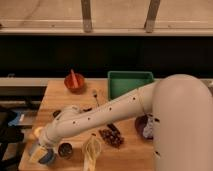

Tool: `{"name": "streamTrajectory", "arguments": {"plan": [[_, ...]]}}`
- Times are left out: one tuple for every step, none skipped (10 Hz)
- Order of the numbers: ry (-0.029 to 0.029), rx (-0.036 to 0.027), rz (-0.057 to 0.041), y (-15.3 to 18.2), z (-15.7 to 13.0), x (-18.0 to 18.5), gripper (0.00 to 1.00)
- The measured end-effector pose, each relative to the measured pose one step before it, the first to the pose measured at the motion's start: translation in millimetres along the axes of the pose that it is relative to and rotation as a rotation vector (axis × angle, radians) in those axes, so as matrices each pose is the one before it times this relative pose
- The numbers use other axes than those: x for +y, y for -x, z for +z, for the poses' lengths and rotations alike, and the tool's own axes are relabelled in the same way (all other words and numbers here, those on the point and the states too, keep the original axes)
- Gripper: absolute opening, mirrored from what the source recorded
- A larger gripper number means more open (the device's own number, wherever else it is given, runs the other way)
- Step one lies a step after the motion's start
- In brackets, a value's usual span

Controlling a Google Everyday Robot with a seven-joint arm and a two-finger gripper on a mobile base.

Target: Place sponge in plastic cup

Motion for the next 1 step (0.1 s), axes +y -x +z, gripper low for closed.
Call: {"name": "streamTrajectory", "arguments": {"plan": [[0.00008,0.00011,0.00014,-0.09,0.02,0.04,0.80]]}}
